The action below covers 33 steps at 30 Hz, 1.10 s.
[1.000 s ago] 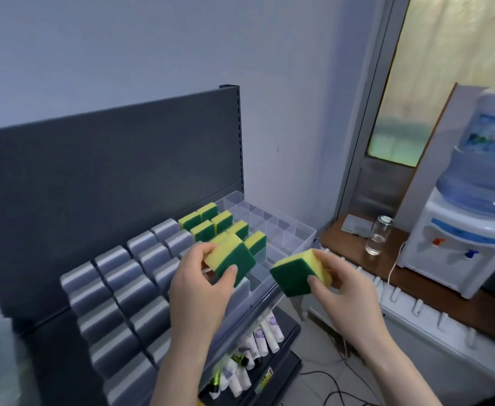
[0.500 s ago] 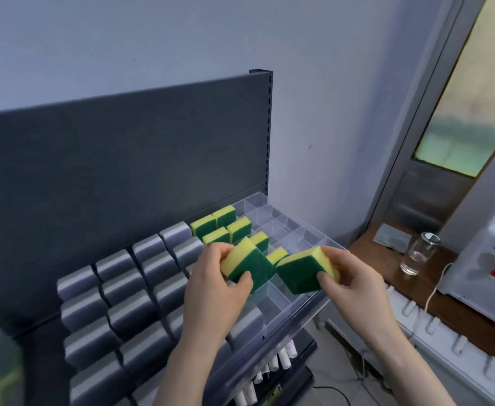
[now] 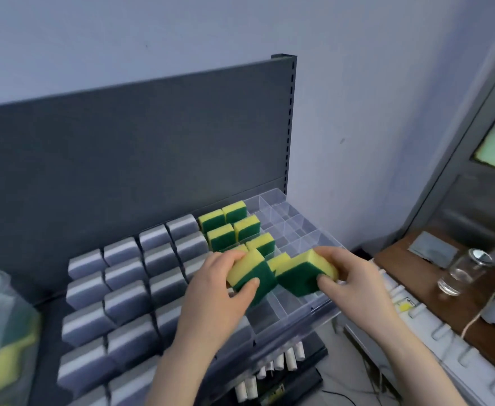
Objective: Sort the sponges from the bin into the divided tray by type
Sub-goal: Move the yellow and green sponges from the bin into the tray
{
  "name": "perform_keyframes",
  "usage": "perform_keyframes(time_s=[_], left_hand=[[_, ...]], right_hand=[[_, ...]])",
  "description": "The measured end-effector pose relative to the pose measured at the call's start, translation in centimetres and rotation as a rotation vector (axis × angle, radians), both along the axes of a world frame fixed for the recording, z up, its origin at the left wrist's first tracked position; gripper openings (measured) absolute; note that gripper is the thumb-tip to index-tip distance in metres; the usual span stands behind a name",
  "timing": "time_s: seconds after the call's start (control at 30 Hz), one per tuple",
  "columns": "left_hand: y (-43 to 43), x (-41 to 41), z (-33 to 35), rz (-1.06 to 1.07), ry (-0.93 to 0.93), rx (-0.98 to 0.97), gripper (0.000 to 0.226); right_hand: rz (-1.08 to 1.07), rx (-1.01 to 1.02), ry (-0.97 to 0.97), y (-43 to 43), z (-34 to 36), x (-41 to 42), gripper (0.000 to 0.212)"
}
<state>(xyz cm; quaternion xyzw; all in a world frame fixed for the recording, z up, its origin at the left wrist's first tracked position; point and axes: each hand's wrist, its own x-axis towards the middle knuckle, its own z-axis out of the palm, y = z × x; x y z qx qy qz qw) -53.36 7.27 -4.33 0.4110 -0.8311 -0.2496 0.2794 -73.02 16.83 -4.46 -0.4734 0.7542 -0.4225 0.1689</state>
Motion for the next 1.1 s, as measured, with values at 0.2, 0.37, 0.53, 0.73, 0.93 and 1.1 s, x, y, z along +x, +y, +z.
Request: perform_keyframes(time_s=[0.2,0.37,0.53,0.73,0.93,1.1], left_hand=[[0.4,-1.2,-0.3,-0.037,-0.174,0.023,0.026],[0.8,-1.3,-1.1,-0.071,-0.292,0.054,0.032],[1.0,-1.7,-1.1,-0.115,-0.376,0.043,0.030],[0.9,-2.8,-1.3,-0.170,-0.543,0.005,0.029],[1.3,-3.7,-2.5,-0.135,-0.657,-0.026,0.026],[1.7,-4.2,-3.1,-0.075,-0.641,-0.011,0.024]], right_hand=[[0.108,0.140,0.050,-1.1,-0.2,-2.2,0.046],[0.254,0.238,0.142,-1.5,-0.3,-3.0,0.043],[0.419,0.361,0.275,-2.6,0.2,-3.3,0.045],[0.555,0.451,0.486,-4.3,1.0,-2.6,0.054],[0.603,0.500,0.537,-4.8,-1.2,-1.7,0.054],[0.572,0.479,0.495,-4.5,-3.1,-1.6,0.059]])
